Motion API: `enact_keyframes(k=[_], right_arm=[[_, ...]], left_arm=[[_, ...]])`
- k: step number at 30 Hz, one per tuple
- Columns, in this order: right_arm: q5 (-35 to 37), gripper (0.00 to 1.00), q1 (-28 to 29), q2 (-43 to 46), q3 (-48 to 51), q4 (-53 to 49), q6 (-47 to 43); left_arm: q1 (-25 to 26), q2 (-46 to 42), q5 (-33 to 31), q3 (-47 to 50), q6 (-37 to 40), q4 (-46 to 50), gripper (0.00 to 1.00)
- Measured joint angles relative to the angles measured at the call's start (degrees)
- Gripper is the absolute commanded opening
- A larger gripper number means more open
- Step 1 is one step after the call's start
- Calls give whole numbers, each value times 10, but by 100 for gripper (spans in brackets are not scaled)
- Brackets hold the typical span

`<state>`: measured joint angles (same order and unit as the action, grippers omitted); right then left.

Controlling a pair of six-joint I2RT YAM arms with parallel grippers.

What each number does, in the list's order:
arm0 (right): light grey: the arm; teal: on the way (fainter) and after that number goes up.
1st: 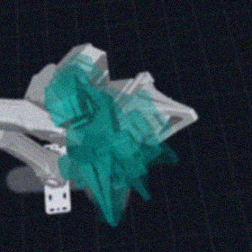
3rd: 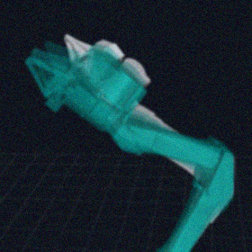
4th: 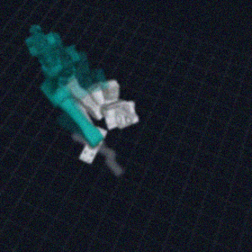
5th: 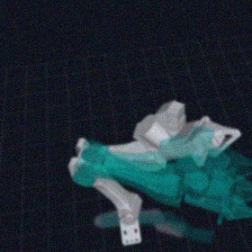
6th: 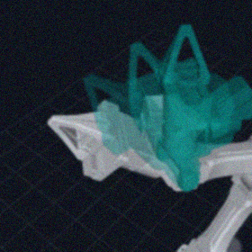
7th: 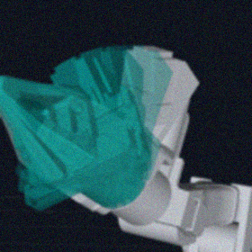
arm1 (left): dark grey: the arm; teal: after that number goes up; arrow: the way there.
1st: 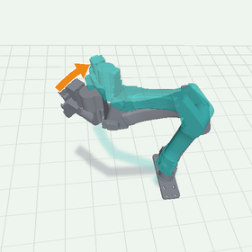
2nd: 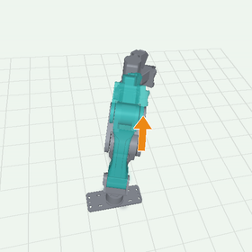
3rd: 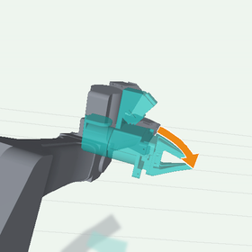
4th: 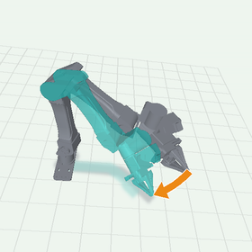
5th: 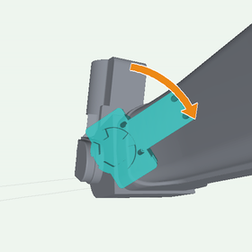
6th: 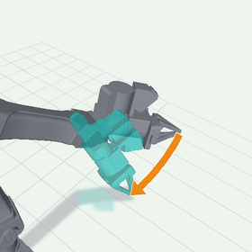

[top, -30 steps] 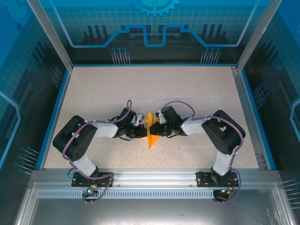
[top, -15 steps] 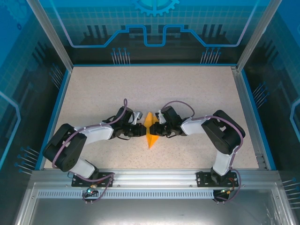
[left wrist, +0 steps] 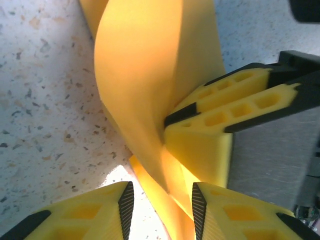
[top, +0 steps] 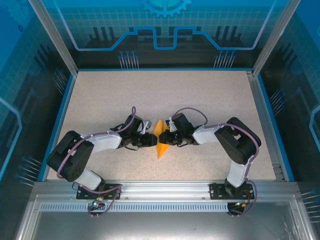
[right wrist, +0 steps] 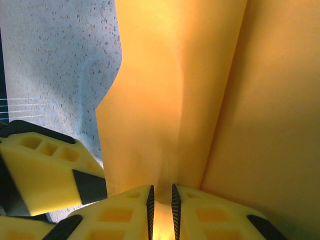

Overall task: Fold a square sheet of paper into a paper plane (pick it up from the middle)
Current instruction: Fourth fold the wing at the center of the table.

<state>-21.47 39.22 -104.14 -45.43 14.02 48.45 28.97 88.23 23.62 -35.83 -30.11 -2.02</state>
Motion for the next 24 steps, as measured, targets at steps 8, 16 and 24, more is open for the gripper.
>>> enact_keyframes(k=[8, 16, 24], right_arm=[[0, 20, 0, 0, 0, 1, 2], [0, 20, 0, 0, 1, 2, 2], [0, 23, 0, 3, 8, 13, 2]], left_arm=[[0, 21, 0, -4, -1, -8, 29], [0, 30, 1, -20, -10, -13, 17], [0, 32, 2, -25, -9, -12, 12]])
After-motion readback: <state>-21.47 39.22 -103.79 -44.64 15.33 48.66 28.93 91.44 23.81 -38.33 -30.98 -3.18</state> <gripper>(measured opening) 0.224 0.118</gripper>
